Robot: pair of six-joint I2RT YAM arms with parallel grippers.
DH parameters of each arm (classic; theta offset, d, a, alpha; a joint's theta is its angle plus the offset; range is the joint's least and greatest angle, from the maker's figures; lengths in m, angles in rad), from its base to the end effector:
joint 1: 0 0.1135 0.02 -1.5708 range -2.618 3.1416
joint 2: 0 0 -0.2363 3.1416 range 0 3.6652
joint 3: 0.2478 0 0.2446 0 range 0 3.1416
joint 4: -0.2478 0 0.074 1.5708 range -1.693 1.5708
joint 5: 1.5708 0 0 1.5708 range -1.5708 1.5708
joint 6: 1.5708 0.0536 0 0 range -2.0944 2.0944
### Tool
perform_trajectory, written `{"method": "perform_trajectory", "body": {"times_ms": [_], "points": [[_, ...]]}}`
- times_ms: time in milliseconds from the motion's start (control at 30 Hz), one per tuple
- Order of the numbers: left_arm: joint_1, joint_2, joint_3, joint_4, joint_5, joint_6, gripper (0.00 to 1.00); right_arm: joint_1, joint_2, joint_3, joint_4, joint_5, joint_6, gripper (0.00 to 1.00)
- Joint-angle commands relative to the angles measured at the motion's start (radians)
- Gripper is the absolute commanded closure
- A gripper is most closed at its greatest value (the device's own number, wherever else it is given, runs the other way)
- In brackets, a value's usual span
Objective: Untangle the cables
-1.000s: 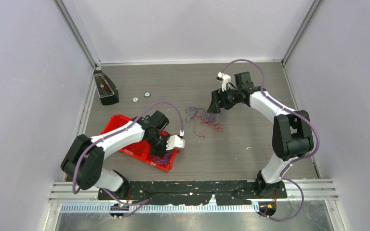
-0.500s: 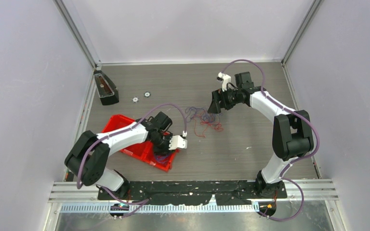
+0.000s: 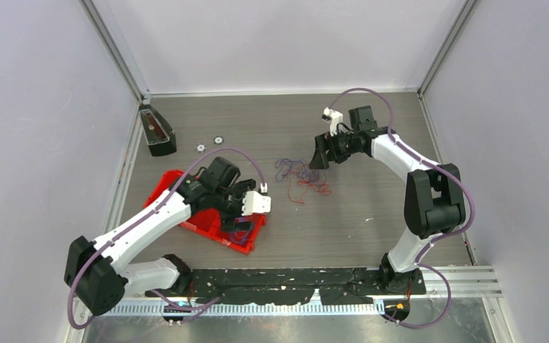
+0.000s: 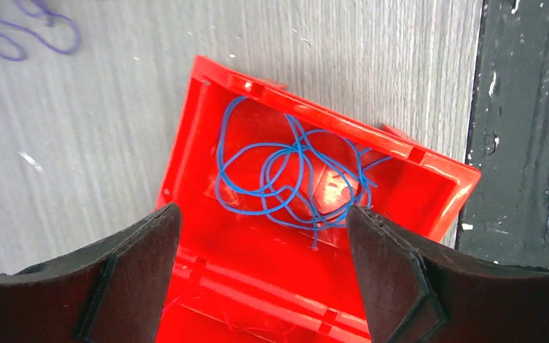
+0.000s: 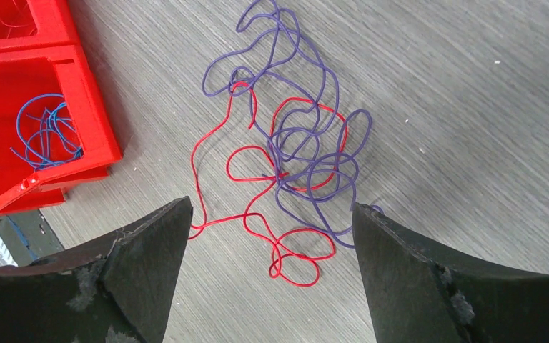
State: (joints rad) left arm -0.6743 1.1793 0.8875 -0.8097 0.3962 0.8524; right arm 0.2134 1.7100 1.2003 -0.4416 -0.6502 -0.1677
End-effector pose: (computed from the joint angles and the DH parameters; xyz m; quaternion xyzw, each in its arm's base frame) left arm 0.1668 -0.1598 0.2111 0.6923 0.6573 -0.1704 0.2441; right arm 0.3418 0.1073 0.1892 -0.2665 0.8677 0.3107 0.2818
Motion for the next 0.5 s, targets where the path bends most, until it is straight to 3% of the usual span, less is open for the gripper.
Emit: {"method": "perform_trajectory", "body": {"times_ms": [0, 267, 467], "points": [[0.009, -0.067, 0.08, -0.031, 0.025, -0.066, 0.12, -0.006, -0.016, 0.071, -0.018, -0.021, -0.042, 0.12], [0.14, -0.11, 0.143, 0.196, 0.124, -0.415, 0.08, 0.004, 0.037, 0.12, -0.098, 0.121, -0.112, 0.11], [0.181, 0.043, 0.235, 0.282, 0.122, -0.69, 0.05, 0.057, 0.147, 0.169, -0.127, 0.203, -0.108, 0.1]]}}
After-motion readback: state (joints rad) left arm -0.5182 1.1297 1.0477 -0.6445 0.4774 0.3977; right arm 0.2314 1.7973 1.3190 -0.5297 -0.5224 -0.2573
